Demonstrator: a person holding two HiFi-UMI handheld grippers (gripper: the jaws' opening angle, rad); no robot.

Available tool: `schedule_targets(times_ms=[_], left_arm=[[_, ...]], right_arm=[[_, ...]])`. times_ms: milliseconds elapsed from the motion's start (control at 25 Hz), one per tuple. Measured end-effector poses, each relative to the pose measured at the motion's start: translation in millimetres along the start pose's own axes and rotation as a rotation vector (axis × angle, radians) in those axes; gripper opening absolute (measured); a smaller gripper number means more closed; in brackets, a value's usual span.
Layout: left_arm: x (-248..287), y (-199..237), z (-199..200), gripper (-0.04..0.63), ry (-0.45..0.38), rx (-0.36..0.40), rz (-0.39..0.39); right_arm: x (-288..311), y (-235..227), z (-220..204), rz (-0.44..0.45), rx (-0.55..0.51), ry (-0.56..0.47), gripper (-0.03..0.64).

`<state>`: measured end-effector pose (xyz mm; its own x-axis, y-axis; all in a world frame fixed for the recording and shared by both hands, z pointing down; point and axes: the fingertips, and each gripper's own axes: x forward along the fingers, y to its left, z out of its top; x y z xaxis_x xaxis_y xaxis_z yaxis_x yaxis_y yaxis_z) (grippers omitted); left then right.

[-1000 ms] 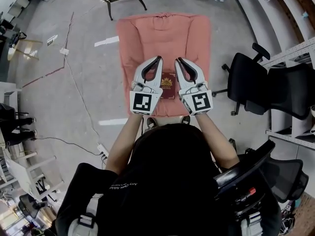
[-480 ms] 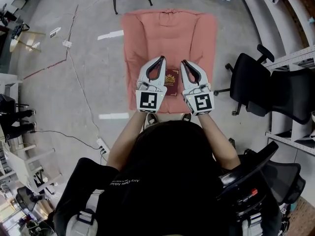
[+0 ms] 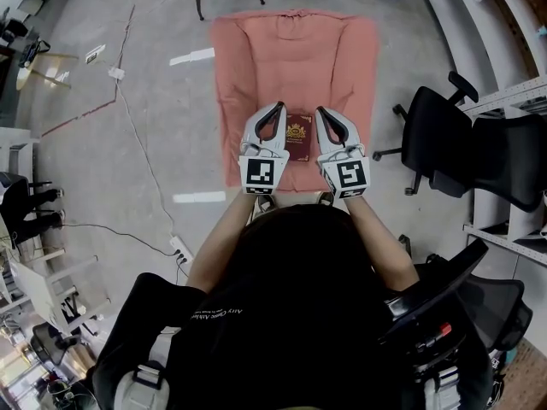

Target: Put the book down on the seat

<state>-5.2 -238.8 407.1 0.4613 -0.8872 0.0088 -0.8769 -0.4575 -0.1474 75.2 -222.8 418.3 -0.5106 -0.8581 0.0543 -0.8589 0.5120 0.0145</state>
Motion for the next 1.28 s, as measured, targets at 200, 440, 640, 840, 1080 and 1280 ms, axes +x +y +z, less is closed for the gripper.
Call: schedule_targets(times_ms=[200, 440, 640, 840, 1080, 1280], left_arm=[[-3.4, -4.7, -10.9, -0.003, 0.026, -0.006, -0.011], [-8.3, -13.1, -20.6, -0.003, 0.054, -0.026, -0.021], [-8.1, -19.3, -24.1, -0.003, 0.061, -0.032, -0.035], [-8.9, -23.3, -22.6, -0.003, 0.06, -0.035, -0.042], [-9.6, -23.1, -25.2, -0.003, 0.068, -0.038, -0.042], [-9.4, -25.3, -25.9, -0.003, 0.074, -0.036, -0.049]], right_arm=[[-1.8, 0.8, -11.2, -0.005, 0.027, 0.031, 0.008], [-7.0, -1.2, -23.5, -0.03, 0.039, 0.077, 0.008], [-8.5, 1.1, -33.1, -0.029, 0.037, 0.106, 0.008], [-12.2, 5.2, -38.2, -0.015, 0.032, 0.125, 0.008], [-10.6, 8.4, -41.8, -0.001, 0.029, 0.138, 0.008], [-8.9, 9.9, -41.4, 0.007, 0.023, 0.143, 0.008]])
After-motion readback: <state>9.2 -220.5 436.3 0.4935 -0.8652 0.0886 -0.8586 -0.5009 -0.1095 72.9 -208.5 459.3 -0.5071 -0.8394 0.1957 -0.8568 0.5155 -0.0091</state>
